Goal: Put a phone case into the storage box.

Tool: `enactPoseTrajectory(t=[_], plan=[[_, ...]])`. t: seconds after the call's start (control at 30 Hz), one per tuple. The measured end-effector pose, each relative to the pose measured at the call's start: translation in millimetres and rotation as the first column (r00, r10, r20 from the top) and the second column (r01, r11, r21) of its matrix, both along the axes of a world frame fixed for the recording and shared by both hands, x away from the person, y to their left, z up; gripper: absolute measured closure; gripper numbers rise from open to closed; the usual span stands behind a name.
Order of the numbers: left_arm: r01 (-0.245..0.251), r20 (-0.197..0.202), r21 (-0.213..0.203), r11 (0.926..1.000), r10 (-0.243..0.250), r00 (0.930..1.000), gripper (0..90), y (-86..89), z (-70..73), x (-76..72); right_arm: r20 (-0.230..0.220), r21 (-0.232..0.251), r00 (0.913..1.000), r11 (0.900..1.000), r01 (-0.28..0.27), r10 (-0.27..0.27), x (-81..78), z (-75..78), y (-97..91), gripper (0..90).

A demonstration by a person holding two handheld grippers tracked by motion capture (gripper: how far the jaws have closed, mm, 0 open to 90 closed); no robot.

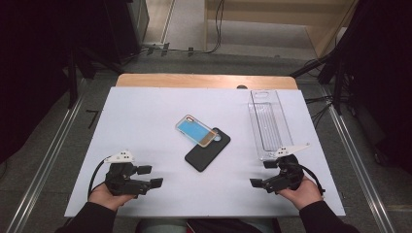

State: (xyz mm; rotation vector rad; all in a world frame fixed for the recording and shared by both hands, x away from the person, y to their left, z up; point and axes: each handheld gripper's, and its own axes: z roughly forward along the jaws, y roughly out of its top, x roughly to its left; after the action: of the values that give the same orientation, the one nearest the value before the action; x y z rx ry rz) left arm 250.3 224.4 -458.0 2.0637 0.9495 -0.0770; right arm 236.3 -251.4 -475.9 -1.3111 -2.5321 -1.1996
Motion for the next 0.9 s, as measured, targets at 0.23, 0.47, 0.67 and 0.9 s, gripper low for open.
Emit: enactPoseTrajectory(t=[0.23,0.47,0.67,0.9], plan=[[0.007,0.002,-0.002,1.0000,-0.007,1.0000,25.3,0.6,0.6,-0.7,-0.005,-0.005,1.0000,1.0000,0.004,-0.004,2.6,-2.3,0.0,0.6],[-0.025,0.015,0.008,0.9997,0.025,0.9996,25.2,3.9,0.9,0.8,0.005,0.003,1.0000,1.0000,0.003,-0.003,4.4,-2.9,-1.0,0.8],[-0.028,0.015,0.017,0.9995,0.028,0.9995,25.3,4.6,-0.1,1.4,0.005,-0.001,1.0000,1.0000,0.007,-0.007,5.6,-4.0,-1.4,0.8],[-0.021,0.028,0.020,0.9996,0.021,0.9994,25.3,4.7,0.0,0.9,0.002,-0.001,1.0000,1.0000,0.002,-0.002,6.5,-4.6,-1.5,0.9]])
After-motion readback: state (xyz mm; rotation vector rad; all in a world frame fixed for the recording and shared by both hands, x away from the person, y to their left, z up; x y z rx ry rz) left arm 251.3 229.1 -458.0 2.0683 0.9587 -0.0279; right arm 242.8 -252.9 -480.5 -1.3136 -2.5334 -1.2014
